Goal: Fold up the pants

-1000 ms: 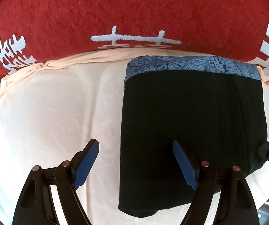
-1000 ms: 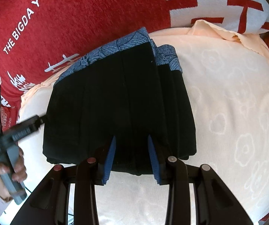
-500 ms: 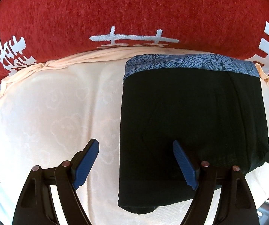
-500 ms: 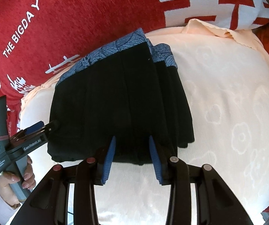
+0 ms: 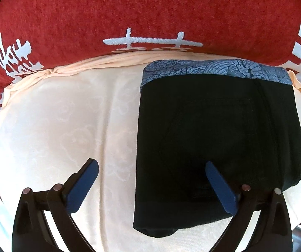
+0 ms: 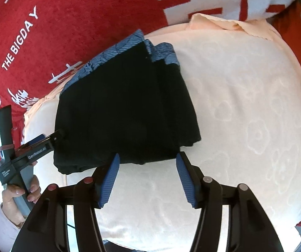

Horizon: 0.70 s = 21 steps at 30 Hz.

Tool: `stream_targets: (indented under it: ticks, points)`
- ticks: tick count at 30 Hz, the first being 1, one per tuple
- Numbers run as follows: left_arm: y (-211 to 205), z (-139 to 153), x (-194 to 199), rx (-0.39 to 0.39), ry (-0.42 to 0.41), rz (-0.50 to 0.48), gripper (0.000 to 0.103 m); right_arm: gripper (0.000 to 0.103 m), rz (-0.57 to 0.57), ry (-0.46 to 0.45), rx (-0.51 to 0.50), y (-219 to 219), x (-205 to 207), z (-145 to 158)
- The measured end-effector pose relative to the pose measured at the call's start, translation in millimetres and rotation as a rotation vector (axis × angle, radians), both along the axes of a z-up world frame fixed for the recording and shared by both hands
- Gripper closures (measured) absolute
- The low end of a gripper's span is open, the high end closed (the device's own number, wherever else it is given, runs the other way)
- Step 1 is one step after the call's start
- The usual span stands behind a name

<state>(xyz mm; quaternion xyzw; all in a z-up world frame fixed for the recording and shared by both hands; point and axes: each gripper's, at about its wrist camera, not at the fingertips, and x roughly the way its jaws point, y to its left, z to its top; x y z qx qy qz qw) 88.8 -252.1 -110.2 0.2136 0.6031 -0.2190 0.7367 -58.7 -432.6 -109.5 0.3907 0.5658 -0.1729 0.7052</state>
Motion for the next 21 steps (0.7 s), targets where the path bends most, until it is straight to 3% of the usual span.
stream_targets:
  ticks: [8, 21]
  points:
    - [-2.5, 0.2, -0.2, 0.002, 0.029, -0.026, 0.001, 0.023, -0.003, -0.008, 0.002, -8.5, -7.4, -0.3]
    - [-8.0, -2.7, 6.6, -0.006, 0.067, -0.039, 0.001, 0.018, -0.051, -0.008, 0.047, -30.6, -14.8, -9.3]
